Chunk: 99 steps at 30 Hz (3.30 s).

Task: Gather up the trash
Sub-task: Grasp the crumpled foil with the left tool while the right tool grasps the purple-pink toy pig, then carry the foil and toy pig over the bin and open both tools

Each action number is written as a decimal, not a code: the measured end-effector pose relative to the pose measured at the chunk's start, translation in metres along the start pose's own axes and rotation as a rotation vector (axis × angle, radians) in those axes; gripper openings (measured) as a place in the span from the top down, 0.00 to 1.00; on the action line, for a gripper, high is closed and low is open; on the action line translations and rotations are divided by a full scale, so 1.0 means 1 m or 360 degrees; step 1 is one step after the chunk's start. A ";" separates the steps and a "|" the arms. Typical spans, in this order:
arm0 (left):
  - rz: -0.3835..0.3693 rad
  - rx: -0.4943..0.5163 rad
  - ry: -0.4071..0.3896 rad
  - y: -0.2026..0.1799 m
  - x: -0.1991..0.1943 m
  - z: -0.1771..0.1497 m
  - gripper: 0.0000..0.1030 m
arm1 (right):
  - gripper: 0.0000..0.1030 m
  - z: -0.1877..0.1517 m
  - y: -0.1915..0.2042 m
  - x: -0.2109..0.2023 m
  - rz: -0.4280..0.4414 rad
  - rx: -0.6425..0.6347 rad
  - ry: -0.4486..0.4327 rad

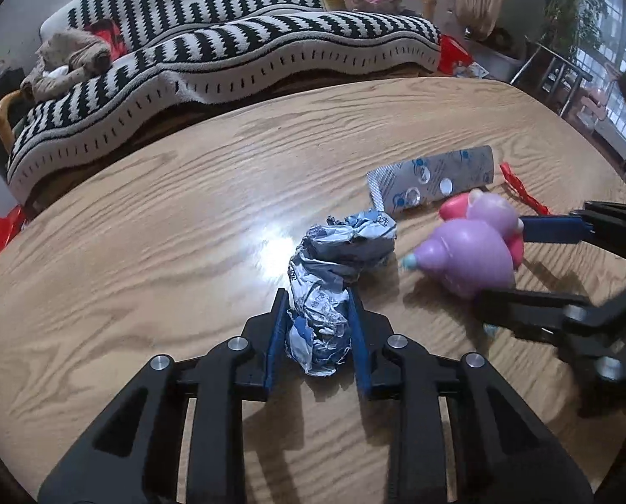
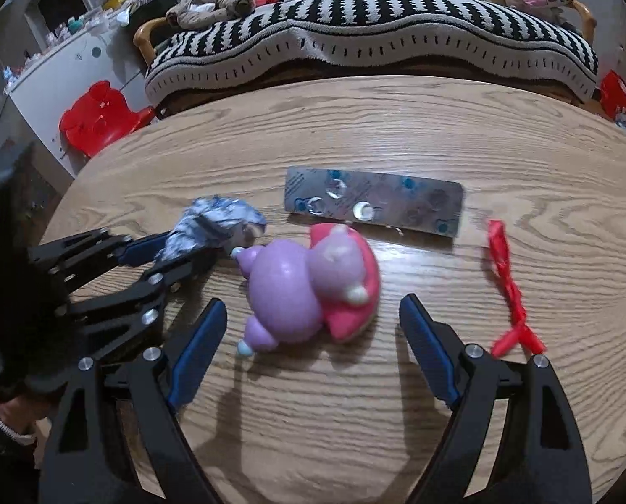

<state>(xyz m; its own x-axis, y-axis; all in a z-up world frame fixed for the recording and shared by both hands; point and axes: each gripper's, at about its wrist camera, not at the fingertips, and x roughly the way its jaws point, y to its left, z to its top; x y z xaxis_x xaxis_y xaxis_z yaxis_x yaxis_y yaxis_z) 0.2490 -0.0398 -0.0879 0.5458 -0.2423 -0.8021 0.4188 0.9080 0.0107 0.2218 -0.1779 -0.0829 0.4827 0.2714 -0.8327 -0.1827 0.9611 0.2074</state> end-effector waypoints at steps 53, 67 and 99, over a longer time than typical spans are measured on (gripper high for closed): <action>-0.0161 0.0169 -0.0201 -0.237 -0.107 0.000 0.74 | 0.43 -0.155 -0.165 -0.241 -0.0363 0.0321 -0.0339; -0.0705 0.0521 -0.0095 -0.462 -0.077 -0.015 0.74 | 0.42 -0.312 -0.335 -0.339 -0.0720 0.0949 -0.0374; -0.0965 0.0724 0.0154 -0.594 -0.024 -0.050 0.36 | 0.31 -0.387 -0.391 -0.372 -0.0908 0.1321 -0.0284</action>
<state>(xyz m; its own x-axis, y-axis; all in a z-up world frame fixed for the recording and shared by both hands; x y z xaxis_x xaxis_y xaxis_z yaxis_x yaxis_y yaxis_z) -0.0486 -0.5563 -0.1048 0.0677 -0.6033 -0.7947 0.8940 0.3902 -0.2200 -0.2177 -0.6749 -0.0534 0.4450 -0.2996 -0.8439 0.7326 0.6638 0.1506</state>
